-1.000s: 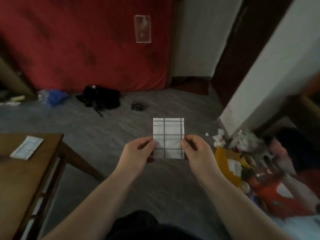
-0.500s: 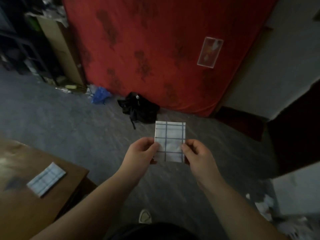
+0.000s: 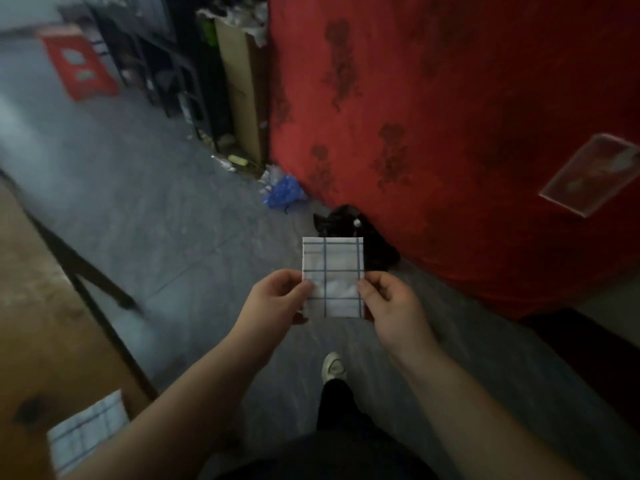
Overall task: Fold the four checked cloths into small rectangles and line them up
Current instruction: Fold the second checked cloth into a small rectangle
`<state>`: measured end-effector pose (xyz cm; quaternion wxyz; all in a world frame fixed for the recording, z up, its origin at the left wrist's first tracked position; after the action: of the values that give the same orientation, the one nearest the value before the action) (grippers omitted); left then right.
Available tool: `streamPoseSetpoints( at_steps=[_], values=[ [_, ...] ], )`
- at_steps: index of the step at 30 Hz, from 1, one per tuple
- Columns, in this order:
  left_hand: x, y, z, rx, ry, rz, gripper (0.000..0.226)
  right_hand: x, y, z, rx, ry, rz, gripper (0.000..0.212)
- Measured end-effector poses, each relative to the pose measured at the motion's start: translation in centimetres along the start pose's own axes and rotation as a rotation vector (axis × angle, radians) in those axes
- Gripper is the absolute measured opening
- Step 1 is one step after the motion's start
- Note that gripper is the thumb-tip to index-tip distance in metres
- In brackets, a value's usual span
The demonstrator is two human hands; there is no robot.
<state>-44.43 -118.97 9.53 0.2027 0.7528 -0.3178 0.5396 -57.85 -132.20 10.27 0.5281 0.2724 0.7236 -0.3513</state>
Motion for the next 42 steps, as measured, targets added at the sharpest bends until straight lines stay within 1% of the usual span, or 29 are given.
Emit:
streamPoseSetpoints(
  at_steps=[2,5,8,11,14,15,19,23,25,30,33,37,39,42],
  values=[
    [0.5,-0.7,3.9,0.072,-0.011,-0.024,0.009,-0.6,1.4,5.4,-0.097,-0.02,-0.018,0.015],
    [1.8,-2.2,8.3,0.176,-0.034,-0.057,0.009,-2.0,4.0,12.4,-0.252,-0.038,-0.058,0.012],
    [2.9,-4.8,11.1,0.341,-0.078,-0.112,0.009,-4.3,8.5,18.3,-0.43,-0.046,-0.083,0.013],
    [3.8,-8.3,12.2,0.524,-0.113,-0.201,0.012,-6.5,14.2,21.1,-0.617,-0.026,-0.057,0.009],
    [3.9,-11.9,12.1,0.708,-0.151,-0.278,0.012,-7.7,19.9,22.0,-0.832,0.094,-0.014,0.013],
    [3.8,-12.9,12.0,0.754,-0.154,-0.297,0.012,-7.9,21.6,22.1,-0.889,0.103,-0.019,0.014],
    [2.4,-18.5,10.5,0.925,-0.153,-0.37,0.013,-8.9,30.3,21.4,-1.109,0.049,-0.141,0.016],
    [0.1,-25.0,8.3,1.075,-0.148,-0.505,0.012,-9.6,39.4,19.0,-1.279,0.013,-0.243,0.014],
    [-1.5,-28.1,7.3,1.126,-0.153,-0.579,0.015,-9.9,44.0,17.3,-1.35,-0.007,-0.286,0.013],
    [-5.7,-34.1,4.3,1.233,-0.219,-0.664,0.027,-8.9,54.1,12.2,-1.51,-0.052,-0.455,0.014],
    [-8.6,-35.6,2.5,1.337,-0.263,-0.695,0.031,-7.7,57.9,9.2,-1.57,-0.114,-0.589,0.013],
    [-12.0,-35.3,1.0,1.469,-0.369,-0.739,0.033,-5.2,61.2,5.8,-1.686,-0.234,-0.779,0.013],
    [-13.7,-35.0,0.4,1.517,-0.45,-0.739,0.037,-3.5,62.4,4.5,-1.738,-0.263,-0.874,0.016],
    [-16.5,-34.5,0.1,1.579,-0.618,-0.77,0.046,-1.1,63.6,3.1,-1.823,-0.352,-1.018,0.02]
  ],
)
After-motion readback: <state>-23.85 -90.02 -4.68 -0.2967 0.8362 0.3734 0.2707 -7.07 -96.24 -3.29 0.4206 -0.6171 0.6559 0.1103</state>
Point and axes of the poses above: each hand's wrist, its own z-axis towards the middle knuckle, its own y-axis out of the palm, x = y × z, the point moved 3 cm from there along z, towards the middle knuckle, and after that the axes turned 2 degrees about z, right-handed, at the moved point
